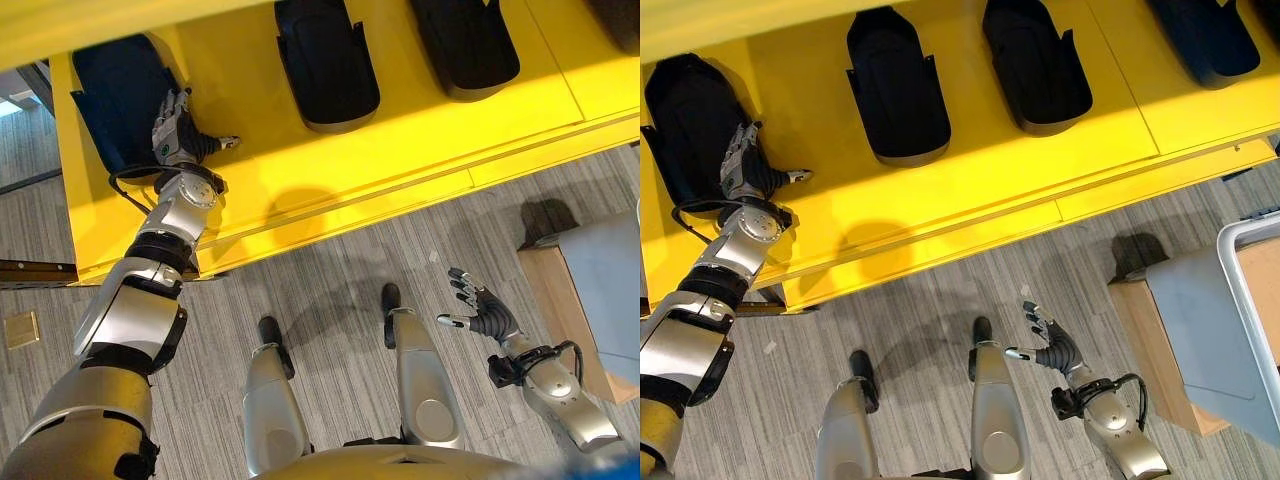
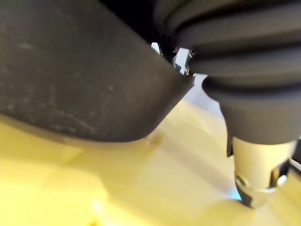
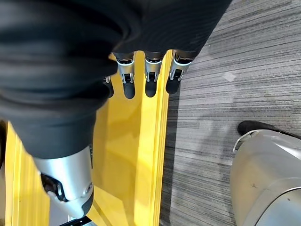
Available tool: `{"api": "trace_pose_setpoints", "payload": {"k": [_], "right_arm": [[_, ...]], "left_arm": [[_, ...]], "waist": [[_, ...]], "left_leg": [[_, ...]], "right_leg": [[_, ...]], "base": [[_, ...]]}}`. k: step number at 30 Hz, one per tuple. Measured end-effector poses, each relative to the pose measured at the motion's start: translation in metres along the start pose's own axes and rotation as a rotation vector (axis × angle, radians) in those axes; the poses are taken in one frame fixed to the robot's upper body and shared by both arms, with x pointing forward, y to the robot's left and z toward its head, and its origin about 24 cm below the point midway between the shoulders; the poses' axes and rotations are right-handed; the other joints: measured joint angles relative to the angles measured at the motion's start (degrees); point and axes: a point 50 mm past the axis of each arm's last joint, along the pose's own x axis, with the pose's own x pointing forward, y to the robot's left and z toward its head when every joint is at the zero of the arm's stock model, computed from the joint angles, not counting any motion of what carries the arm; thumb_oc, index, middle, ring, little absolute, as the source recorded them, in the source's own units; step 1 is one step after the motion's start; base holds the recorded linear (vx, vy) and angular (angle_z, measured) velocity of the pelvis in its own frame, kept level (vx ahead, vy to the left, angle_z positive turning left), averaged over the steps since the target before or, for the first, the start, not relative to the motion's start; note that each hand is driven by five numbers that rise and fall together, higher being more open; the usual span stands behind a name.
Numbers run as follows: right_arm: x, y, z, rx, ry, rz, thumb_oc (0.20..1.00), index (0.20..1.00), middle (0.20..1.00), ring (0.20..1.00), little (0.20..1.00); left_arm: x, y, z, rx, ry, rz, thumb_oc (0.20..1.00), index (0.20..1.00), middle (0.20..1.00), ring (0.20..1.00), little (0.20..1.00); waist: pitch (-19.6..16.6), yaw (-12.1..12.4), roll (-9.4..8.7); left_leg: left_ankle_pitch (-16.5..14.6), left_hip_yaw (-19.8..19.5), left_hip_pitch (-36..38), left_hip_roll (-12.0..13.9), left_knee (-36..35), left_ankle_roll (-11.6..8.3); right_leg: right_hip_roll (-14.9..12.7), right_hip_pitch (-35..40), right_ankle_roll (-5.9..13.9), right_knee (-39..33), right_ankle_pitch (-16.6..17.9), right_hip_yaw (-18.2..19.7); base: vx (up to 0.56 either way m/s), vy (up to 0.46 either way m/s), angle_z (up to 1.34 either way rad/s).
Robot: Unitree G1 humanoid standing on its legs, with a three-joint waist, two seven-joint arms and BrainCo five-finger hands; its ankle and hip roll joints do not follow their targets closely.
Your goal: Move parts from the plastic box to the shelf.
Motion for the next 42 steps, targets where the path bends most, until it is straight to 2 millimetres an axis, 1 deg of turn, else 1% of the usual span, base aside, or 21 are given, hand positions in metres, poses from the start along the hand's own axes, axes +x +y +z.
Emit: {"api": "trace_pose_setpoints", "payload": {"k": [7, 10, 11, 17, 23, 27, 28, 29, 31, 35, 38, 41, 42], "right_arm": [[0.001, -0.005, 0.003, -0.002, -0.017, -0.021, 1.000, 1.000, 1.000, 1.000, 1.000], [0.001, -0.009, 0.005, -0.004, -0.027, -0.035, 1.000, 1.000, 1.000, 1.000, 1.000], [0.001, -0.009, 0.005, -0.004, -0.026, -0.036, 1.000, 1.000, 1.000, 1.000, 1.000], [0.001, -0.009, 0.005, -0.005, -0.026, -0.035, 1.000, 1.000, 1.000, 1.000, 1.000], [0.001, -0.010, 0.005, -0.016, -0.028, -0.038, 1.000, 1.000, 1.000, 1.000, 1.000], [0.001, -0.012, 0.006, -0.042, -0.031, -0.044, 1.000, 1.000, 1.000, 1.000, 1.000], [0.001, -0.015, 0.007, -0.044, -0.034, -0.055, 1.000, 1.000, 1.000, 1.000, 1.000], [0.001, -0.015, 0.007, -0.044, -0.035, -0.057, 1.000, 1.000, 1.000, 1.000, 1.000], [0.001, -0.017, 0.008, -0.045, -0.037, -0.064, 1.000, 1.000, 1.000, 1.000, 1.000], [0.001, -0.017, 0.008, -0.045, -0.038, -0.065, 1.000, 1.000, 1.000, 1.000, 1.000], [0.001, -0.017, 0.008, -0.045, -0.037, -0.065, 1.000, 1.000, 1.000, 1.000, 1.000], [0.001, -0.017, 0.008, -0.045, -0.036, -0.063, 1.000, 1.000, 1.000, 1.000, 1.000], [0.001, -0.016, 0.008, -0.045, -0.035, -0.061, 1.000, 1.000, 1.000, 1.000, 1.000]], "left_arm": [[-0.004, 0.003, -0.001, 0.051, -0.053, 0.001, 1.000, 1.000, 1.000, 1.000, 1.000], [-0.006, 0.007, 0.000, 0.049, -0.072, 0.009, 1.000, 1.000, 1.000, 1.000, 1.000], [-0.009, 0.007, -0.001, 0.071, -0.093, 0.007, 1.000, 1.000, 1.000, 1.000, 1.000], [-0.013, 0.003, -0.005, 0.104, -0.102, -0.012, 1.000, 1.000, 1.000, 1.000, 1.000], [-0.016, 0.003, -0.006, 0.100, -0.112, -0.013, 1.000, 1.000, 1.000, 1.000, 1.000], [-0.020, 0.003, -0.007, 0.076, -0.113, -0.010, 1.000, 1.000, 1.000, 1.000, 1.000], [-0.021, 0.007, -0.003, 0.028, -0.122, 0.004, 1.000, 1.000, 1.000, 1.000, 1.000], [-0.021, 0.007, -0.003, 0.022, -0.124, 0.006, 1.000, 1.000, 1.000, 1.000, 1.000], [-0.022, 0.011, -0.002, -0.060, -0.112, 0.024, 1.000, 1.000, 1.000, 1.000, 1.000], [-0.019, 0.028, 0.011, -0.225, -0.135, 0.102, 1.000, 1.000, 1.000, 1.000, 1.000], [-0.016, 0.038, 0.012, -0.307, -0.118, 0.153, 1.000, 1.000, 1.000, 1.000, 1.000], [-0.010, 0.050, 0.019, -0.384, -0.120, 0.201, 1.000, 1.000, 1.000, 1.000, 1.000], [-0.005, 0.057, 0.026, -0.431, -0.126, 0.224, 1.000, 1.000, 1.000, 1.000, 1.000]], "waist": [[0.56, 0.02, 0.04], [1.50, 0.43, 0.20], [1.76, 0.15, 0.17], [1.77, 0.27, 0.19], [1.83, 0.32, 0.28], [2.13, 0.31, 0.80], [2.39, 0.50, 1.14], [2.41, 0.54, 1.17], [2.43, 0.87, 1.21], [2.47, 1.43, 1.17], [2.47, 1.34, 1.17], [2.47, 1.50, 1.16], [2.48, 1.58, 1.14]], "left_leg": [[0.00, -0.04, 0.03, -0.02, 0.00, 0.00], [0.01, -0.15, 0.37, -0.04, 0.07, 0.00], [0.02, -0.15, 0.49, -0.04, 0.01, 0.00], [0.04, -0.15, 0.94, -0.04, 0.01, 0.00], [0.04, -0.15, 1.00, -0.02, -0.01, 0.00], [0.04, -0.16, 1.00, -0.03, -0.01, 0.00], [0.05, -0.19, 1.00, -0.03, -0.03, 0.00], [0.05, -0.20, 1.01, -0.03, -0.03, 0.00], [0.05, -0.22, 1.06, 0.00, -0.06, -0.01], [0.09, -0.43, 0.95, -0.13, -0.03, 0.00], [0.11, -0.55, 0.99, -0.48, -0.01, 0.05], [0.11, -0.62, 0.94, -0.52, 0.05, 0.05], [0.14, -0.69, 0.88, -0.53, 0.06, 0.07]], "right_leg": [[0.00, 0.04, 0.00, 0.20, -0.01, -0.07], [-0.05, 0.40, -0.02, 0.45, -0.02, -0.12], [-0.02, 0.45, -0.04, 0.48, -0.06, -0.12], [-0.04, 0.82, -0.05, 0.43, -0.14, -0.11], [-0.04, 0.81, -0.06, 0.48, -0.18, -0.11], [-0.04, 0.85, -0.06, 0.48, -0.19, -0.11], [-0.03, 0.88, -0.07, 0.62, -0.18, -0.13], [-0.03, 0.89, -0.07, 0.64, -0.18, -0.13], [-0.09, 0.91, -0.07, 0.66, -0.19, -0.13], [-0.38, 0.94, -0.09, 0.86, -0.33, -0.34], [-0.81, 0.93, 0.04, 1.08, -0.60, -0.42], [-0.86, 0.96, 0.07, 1.33, -0.65, -0.47], [-0.83, 0.95, 0.07, 1.41, -0.64, -0.52]], "base": [[0.00, 0.000, 0.00], [0.00, 0.000, 0.00], [0.00, 0.000, 0.00], [0.00, 0.000, 0.00], [0.00, 0.000, 0.00], [0.00, 0.000, 0.00], [0.00, 0.000, 0.00], [0.00, 0.000, 0.00], [0.00, 0.000, 0.00], [0.00, 0.010, 0.03], [0.01, 0.010, 0.06], [0.00, 0.002, 0.01], [0.00, 0.000, 0.00]]}}
